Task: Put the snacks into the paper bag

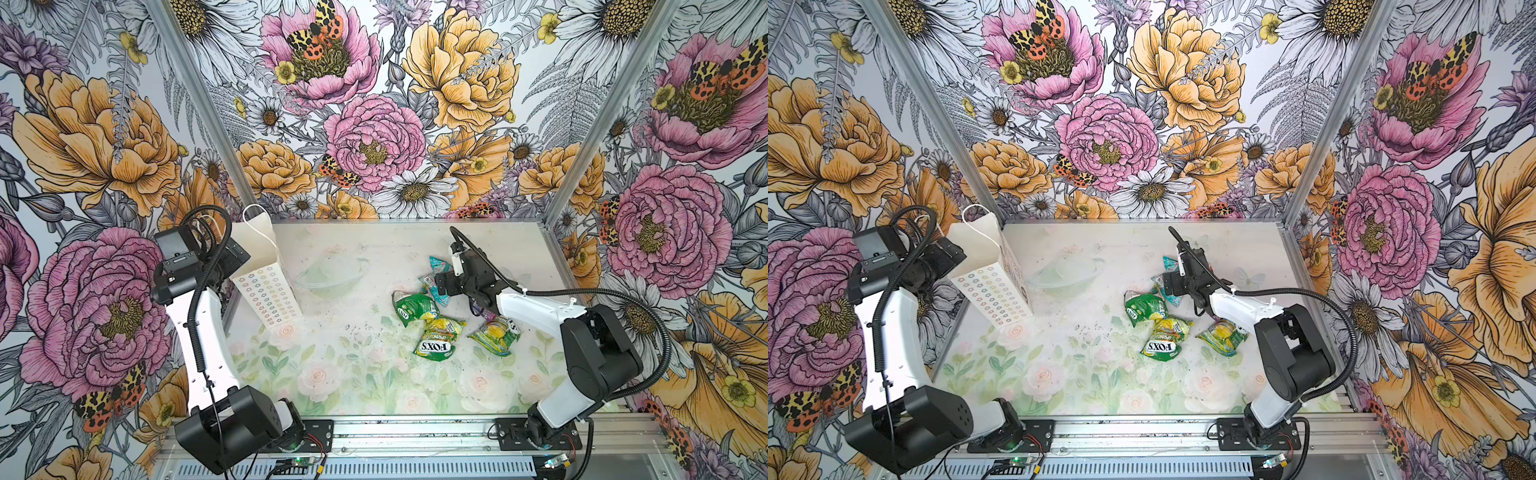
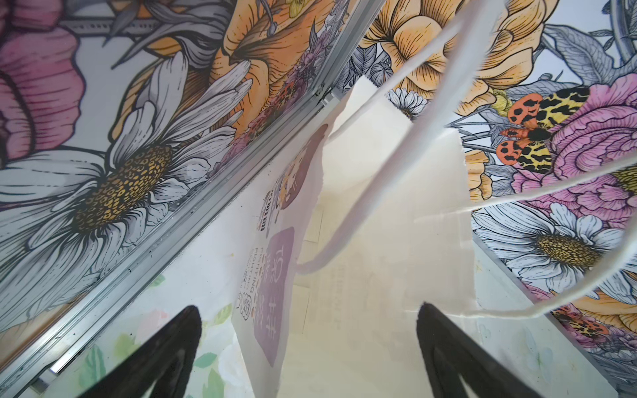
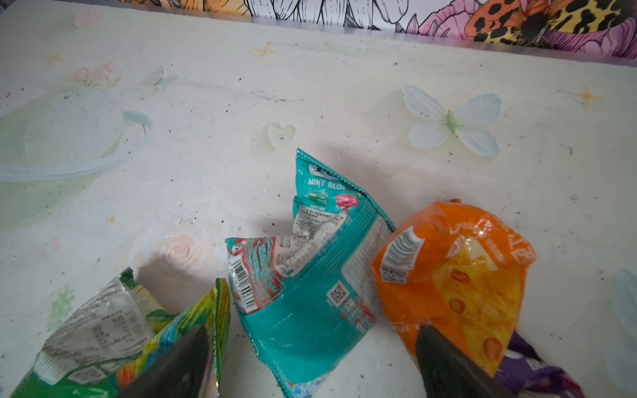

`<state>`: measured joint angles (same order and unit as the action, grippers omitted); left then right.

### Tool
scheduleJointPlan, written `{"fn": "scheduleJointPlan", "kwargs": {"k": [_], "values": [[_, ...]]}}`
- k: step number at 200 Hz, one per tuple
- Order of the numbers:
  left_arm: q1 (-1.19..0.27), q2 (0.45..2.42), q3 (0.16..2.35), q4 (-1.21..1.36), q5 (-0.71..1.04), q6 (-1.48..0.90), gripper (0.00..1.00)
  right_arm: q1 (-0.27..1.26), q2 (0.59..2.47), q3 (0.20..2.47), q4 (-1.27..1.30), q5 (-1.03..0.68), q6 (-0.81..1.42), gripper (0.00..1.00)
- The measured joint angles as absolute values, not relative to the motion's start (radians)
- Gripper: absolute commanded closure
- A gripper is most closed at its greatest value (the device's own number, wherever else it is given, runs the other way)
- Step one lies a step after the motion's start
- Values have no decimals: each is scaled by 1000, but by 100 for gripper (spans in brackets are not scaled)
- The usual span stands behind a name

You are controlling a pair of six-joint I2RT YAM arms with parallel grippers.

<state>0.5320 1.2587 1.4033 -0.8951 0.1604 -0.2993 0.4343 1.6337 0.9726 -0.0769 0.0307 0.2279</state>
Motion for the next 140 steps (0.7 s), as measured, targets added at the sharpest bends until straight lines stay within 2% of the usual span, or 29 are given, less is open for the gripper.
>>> {"fn": "scheduleJointPlan", "kwargs": {"k": [46,140], "values": [[530,1259,1415,-895,133,-289,6,459,1673,1023,-106,31,228,5],[486,1271,1416,-895,99,-243,5,471,1679,1047,-133,33,224,5]]}}
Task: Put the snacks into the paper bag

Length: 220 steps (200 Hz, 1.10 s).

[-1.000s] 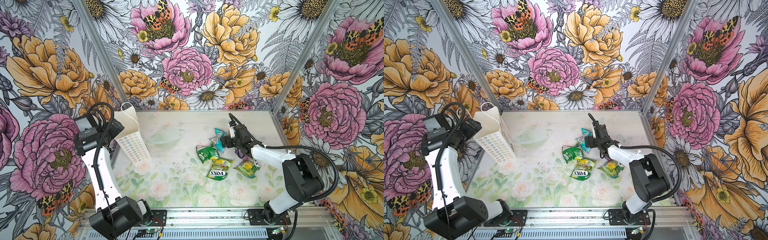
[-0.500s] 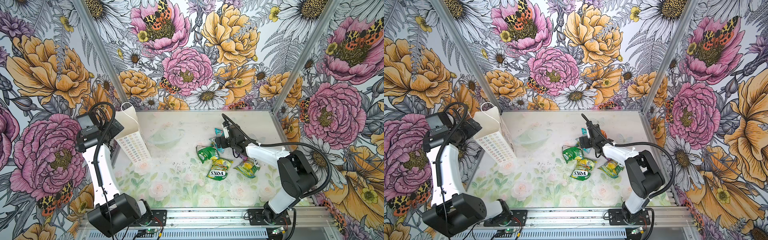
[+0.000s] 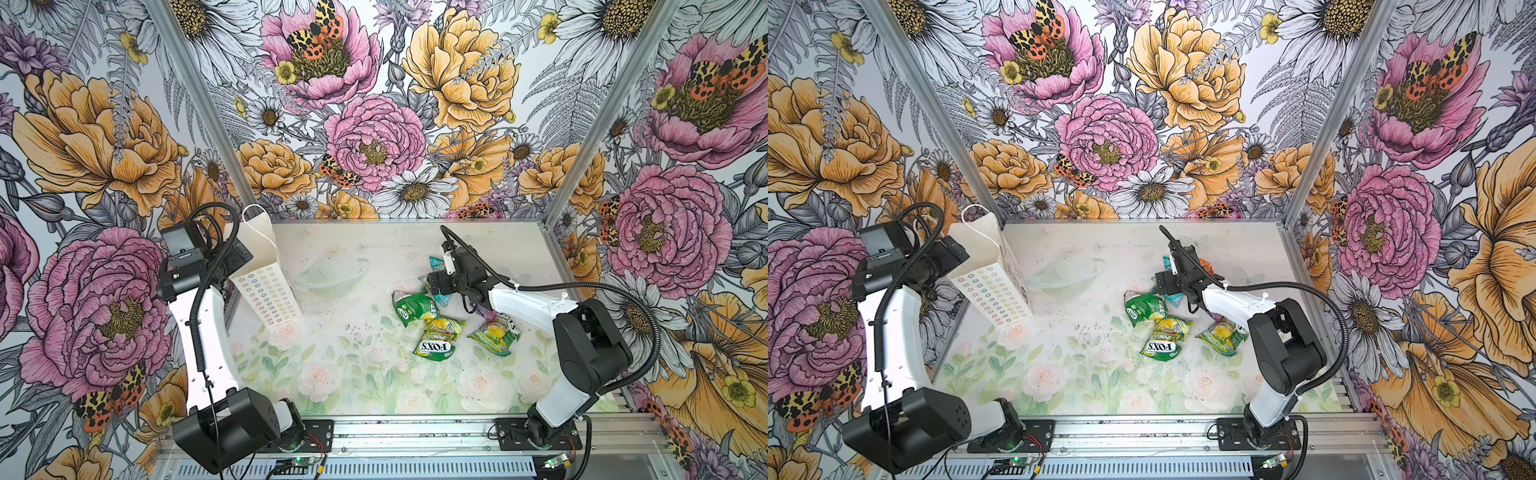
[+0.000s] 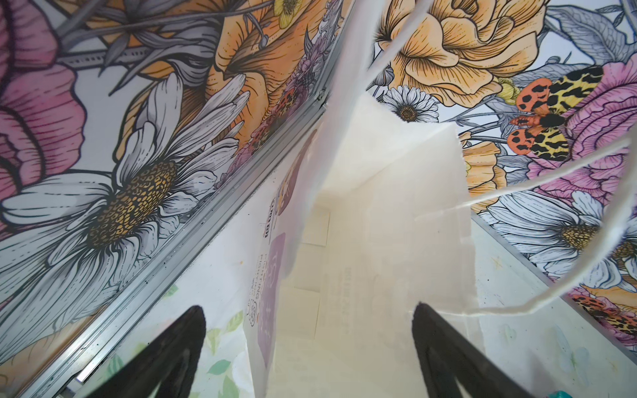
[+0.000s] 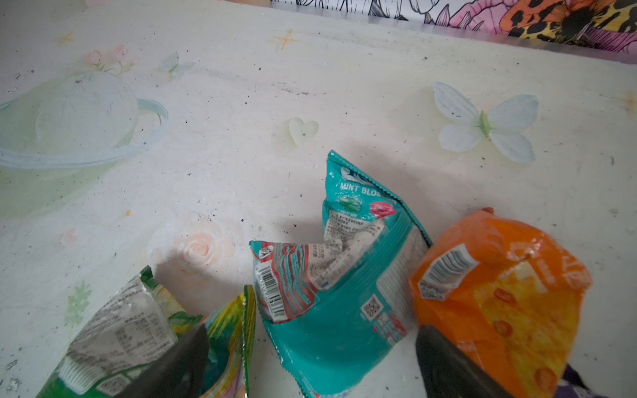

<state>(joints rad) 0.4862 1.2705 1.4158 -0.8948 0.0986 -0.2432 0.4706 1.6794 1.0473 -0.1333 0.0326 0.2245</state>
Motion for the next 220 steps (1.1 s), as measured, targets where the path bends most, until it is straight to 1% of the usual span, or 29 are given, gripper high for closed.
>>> {"fn": "scheduleJointPlan", "kwargs": {"k": [58,136,220], "values": [[479,1285,1415,-894,64,-224,7,478,1680,1048,-139,33,224,5],[473,1287,1415,-883,59,-212,19,481,1680,1050,-139,33,224,5],[458,1306,1410,-870,33,-209,18,482,1686,1050,-139,34,224,5]]}}
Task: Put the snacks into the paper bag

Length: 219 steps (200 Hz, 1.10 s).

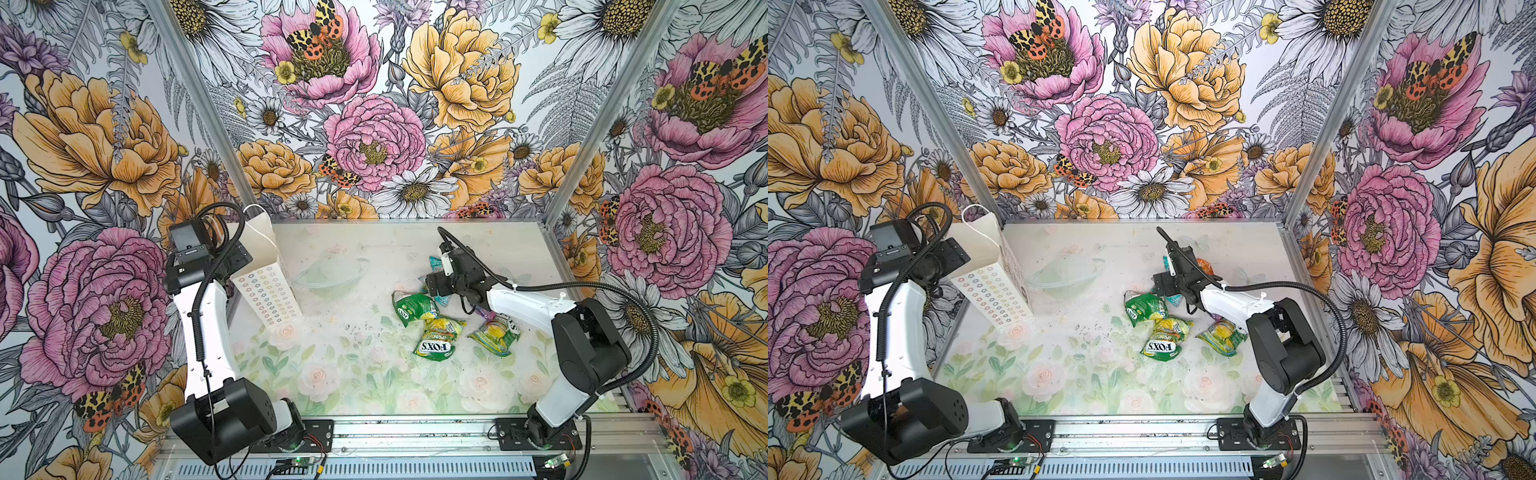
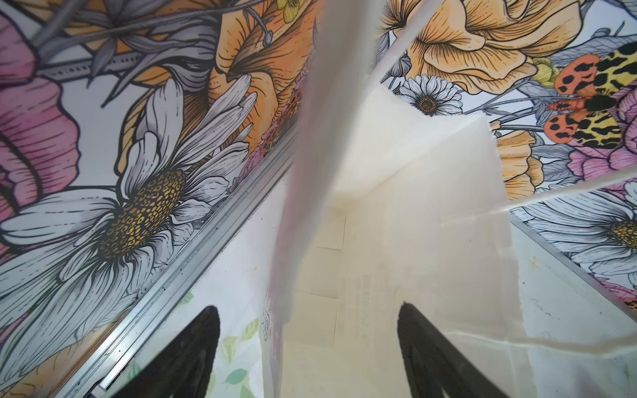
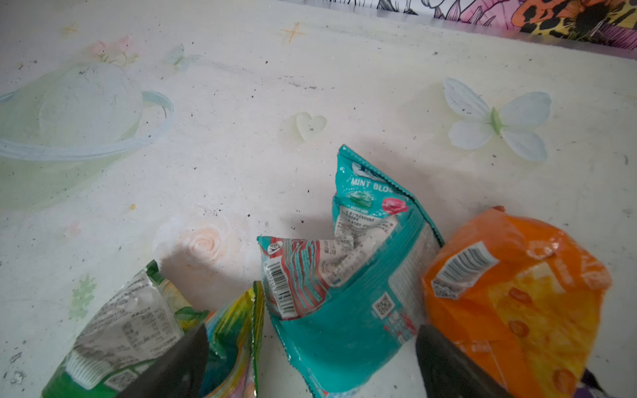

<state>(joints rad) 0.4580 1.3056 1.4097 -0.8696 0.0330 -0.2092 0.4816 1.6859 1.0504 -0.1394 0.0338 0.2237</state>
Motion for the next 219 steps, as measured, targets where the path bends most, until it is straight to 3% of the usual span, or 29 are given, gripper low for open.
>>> {"fn": "scheduleJointPlan", "kwargs": {"k": [99,154,219], "values": [[458,1320,1393,-852,26,-209,27,486,1693,1050,-139,34,224,5],[457,1321,1392,-834,26,-210,38,486,1693,1050,-139,34,224,5],[447,1321,1392,-833,26,-209,38,486,1693,1050,-139,34,223,5]]}}
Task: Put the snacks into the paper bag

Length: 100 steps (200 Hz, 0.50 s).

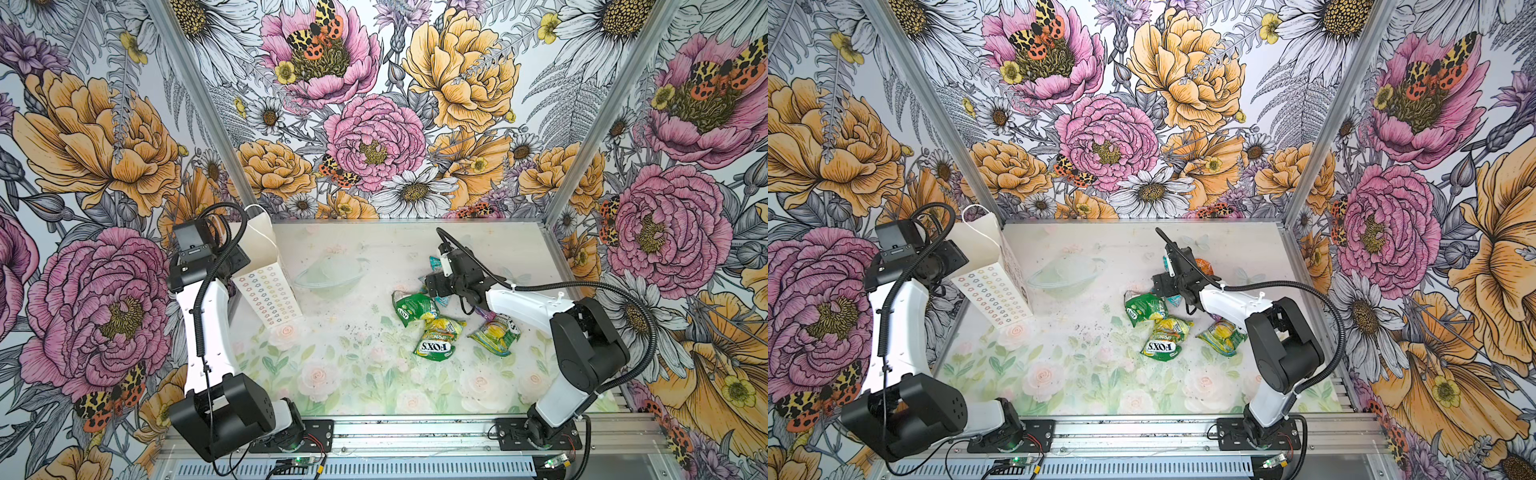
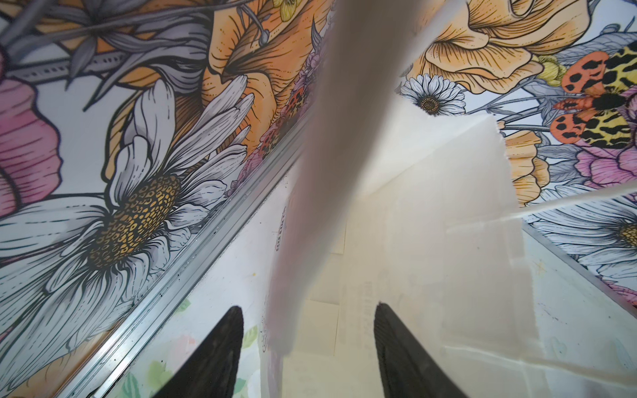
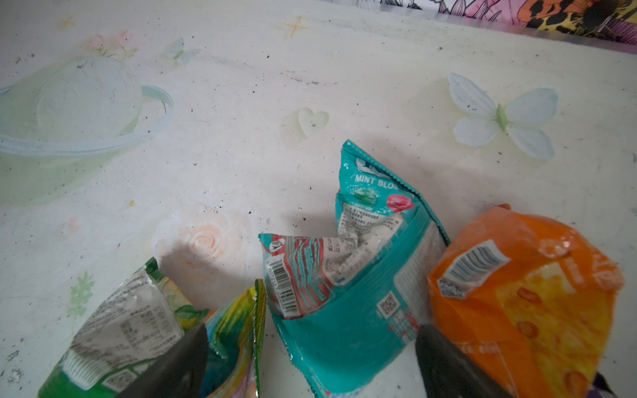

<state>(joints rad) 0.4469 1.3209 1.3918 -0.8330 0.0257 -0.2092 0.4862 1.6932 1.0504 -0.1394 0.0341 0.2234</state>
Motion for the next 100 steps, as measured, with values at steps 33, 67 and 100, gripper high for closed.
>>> {"fn": "scheduleJointPlan", "kwargs": {"k": [33,67,100], "values": [[446,1321,1392,-833,25,-209,38,486,1693,1050,-139,38,221,5],[442,1321,1392,-833,25,-209,39,486,1693,1050,-139,41,220,5],[442,1321,1391,-832,25,-209,40,488,1693,1050,-139,42,220,5]]}}
